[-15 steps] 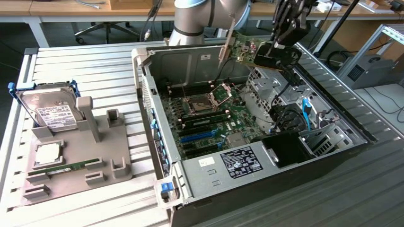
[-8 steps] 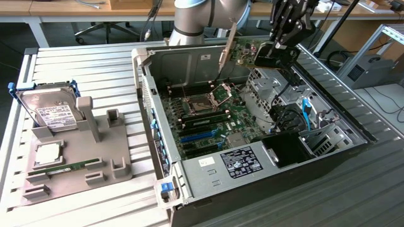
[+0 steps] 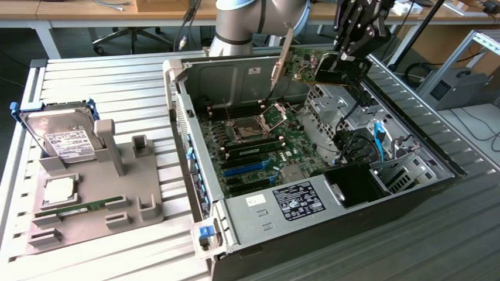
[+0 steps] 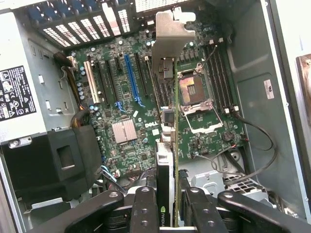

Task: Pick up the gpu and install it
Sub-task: 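Insert the gpu into the slot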

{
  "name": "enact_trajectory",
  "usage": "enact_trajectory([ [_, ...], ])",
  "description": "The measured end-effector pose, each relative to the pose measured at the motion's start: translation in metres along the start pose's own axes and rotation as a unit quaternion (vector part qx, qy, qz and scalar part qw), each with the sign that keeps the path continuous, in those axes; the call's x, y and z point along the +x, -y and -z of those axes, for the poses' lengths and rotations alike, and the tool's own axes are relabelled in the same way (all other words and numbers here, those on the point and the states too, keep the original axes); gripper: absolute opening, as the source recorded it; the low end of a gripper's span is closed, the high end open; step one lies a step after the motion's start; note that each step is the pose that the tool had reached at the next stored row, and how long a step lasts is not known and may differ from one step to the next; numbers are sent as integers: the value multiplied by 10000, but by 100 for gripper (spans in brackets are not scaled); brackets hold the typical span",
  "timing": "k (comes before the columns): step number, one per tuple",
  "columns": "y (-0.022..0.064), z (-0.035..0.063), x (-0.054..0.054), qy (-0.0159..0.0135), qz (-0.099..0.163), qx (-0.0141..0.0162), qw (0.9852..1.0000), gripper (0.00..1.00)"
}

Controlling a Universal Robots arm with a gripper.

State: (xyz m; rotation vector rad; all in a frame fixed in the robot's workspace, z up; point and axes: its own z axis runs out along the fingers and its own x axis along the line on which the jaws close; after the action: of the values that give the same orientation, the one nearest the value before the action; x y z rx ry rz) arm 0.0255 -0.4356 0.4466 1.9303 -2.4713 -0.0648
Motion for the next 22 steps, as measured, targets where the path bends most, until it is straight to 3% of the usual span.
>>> enact_trajectory([
  [8,0,0,0,0,15,0,10000,27],
  [13,0,0,-1,-12,357,-8,9994,27],
  [16,0,0,-2,-22,637,-13,9980,27],
  [22,-1,0,-4,-40,1119,-24,9937,27],
])
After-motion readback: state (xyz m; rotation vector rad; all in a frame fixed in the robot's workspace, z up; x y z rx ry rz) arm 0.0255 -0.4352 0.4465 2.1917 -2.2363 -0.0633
